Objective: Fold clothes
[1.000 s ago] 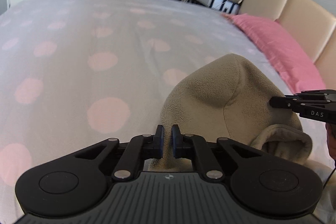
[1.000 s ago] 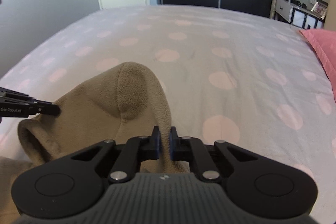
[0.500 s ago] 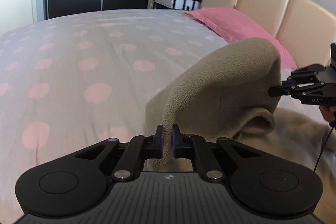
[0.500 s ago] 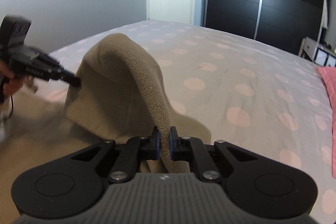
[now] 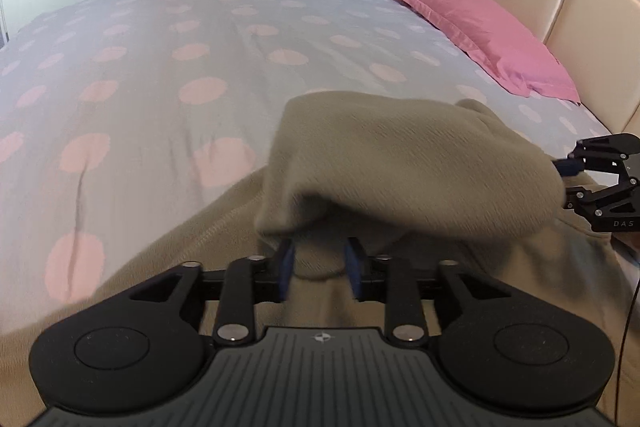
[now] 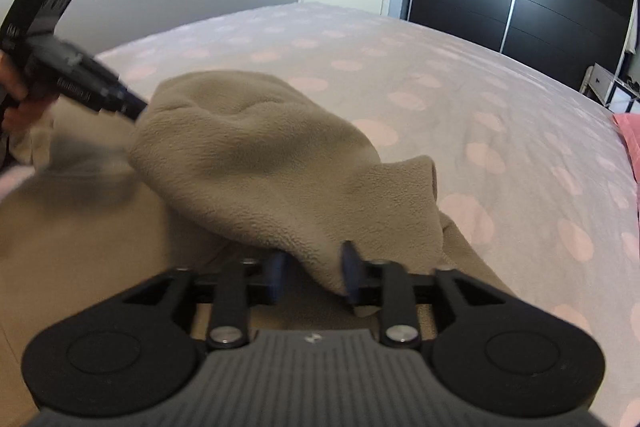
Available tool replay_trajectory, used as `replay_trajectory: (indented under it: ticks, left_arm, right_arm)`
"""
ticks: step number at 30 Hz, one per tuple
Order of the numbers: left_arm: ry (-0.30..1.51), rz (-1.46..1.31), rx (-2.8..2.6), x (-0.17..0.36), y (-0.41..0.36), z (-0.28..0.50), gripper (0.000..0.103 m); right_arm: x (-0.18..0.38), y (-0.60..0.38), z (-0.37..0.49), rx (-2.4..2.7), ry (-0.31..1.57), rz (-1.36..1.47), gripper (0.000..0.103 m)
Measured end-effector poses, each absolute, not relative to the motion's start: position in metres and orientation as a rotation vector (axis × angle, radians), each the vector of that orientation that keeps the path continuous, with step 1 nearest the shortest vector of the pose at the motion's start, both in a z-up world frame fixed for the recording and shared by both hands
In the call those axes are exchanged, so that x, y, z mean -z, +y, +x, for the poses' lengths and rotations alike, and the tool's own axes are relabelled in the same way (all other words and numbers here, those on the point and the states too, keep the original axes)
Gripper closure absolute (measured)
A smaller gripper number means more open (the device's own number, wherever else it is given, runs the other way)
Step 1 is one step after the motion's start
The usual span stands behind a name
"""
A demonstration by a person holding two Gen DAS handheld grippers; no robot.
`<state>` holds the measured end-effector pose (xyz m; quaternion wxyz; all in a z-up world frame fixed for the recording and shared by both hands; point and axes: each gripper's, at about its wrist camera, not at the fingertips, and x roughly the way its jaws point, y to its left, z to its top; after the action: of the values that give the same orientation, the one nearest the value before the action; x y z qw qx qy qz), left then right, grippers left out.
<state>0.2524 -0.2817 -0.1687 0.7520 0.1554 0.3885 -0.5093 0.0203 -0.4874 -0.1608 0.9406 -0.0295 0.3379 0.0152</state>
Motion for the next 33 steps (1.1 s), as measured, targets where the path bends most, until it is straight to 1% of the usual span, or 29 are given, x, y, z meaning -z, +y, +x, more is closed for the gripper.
replay_trajectory:
  ticks: [1, 2, 4, 5, 6, 7, 8, 9, 10, 13, 18, 20, 25, 29, 33]
  left_arm:
    - [0.851, 0.329, 1.123, 0.165, -0.279, 0.246, 0.068]
    - [0.854, 0.318, 1.134, 0.161, -0.275, 0.241, 0.061]
    - [0.837, 0.31, 1.151, 0.154, -0.273, 0.226, 0.054]
    - [0.818, 0.314, 1.157, 0.15, -0.273, 0.217, 0.052]
    - [0.788, 0.347, 1.15, 0.147, -0.276, 0.207, 0.05]
    - [0.757, 0.381, 1.143, 0.143, -0.28, 0.197, 0.045]
    - [0.73, 0.436, 1.138, 0.141, -0.287, 0.187, 0.044]
    - [0.698, 0.496, 1.143, 0.141, -0.293, 0.176, 0.044]
    - [0.656, 0.559, 1.146, 0.141, -0.298, 0.165, 0.044]
    - [0.534, 0.726, 1.129, 0.146, -0.31, 0.137, 0.043]
    - [0.331, 0.927, 1.099, 0.166, -0.318, 0.097, 0.042]
    - [0.237, 1.029, 1.101, 0.177, -0.323, 0.08, 0.04]
    - [-0.032, 1.333, 1.089, 0.218, -0.335, 0.049, 0.039]
    - [-0.26, 1.515, 1.047, 0.252, -0.345, 0.038, 0.039]
    - [-0.411, 1.577, 0.967, 0.271, -0.364, 0.041, 0.039]
  right_arm:
    - [0.158, -0.485, 0.016, -0.022, 0.683, -0.056, 0.061]
    - [0.156, -0.483, 0.012, -0.011, 0.678, -0.052, 0.058]
    - [0.156, -0.482, 0.006, 0.005, 0.69, -0.033, 0.056]
    - [0.157, -0.481, 0.005, 0.013, 0.703, -0.021, 0.056]
    - [0.159, -0.48, 0.006, 0.025, 0.725, -0.009, 0.059]
    - [0.162, -0.478, 0.006, 0.029, 0.746, 0.007, 0.059]
    - [0.164, -0.477, 0.004, 0.027, 0.762, 0.022, 0.062]
    - [0.166, -0.472, 0.002, 0.03, 0.77, 0.028, 0.069]
    - [0.167, -0.467, -0.001, 0.032, 0.778, 0.032, 0.071]
    - [0.17, -0.456, -0.006, 0.035, 0.804, 0.033, 0.071]
    - [0.178, -0.438, -0.004, -0.017, 0.823, 0.048, 0.071]
    - [0.185, -0.431, 0.004, -0.033, 0.848, 0.027, 0.071]
    - [0.205, -0.429, 0.023, 0.0, 0.861, 0.069, 0.071]
    - [0.201, -0.436, 0.027, 0.052, 0.776, 0.083, 0.071]
    - [0.179, -0.454, 0.018, 0.07, 0.664, 0.108, 0.071]
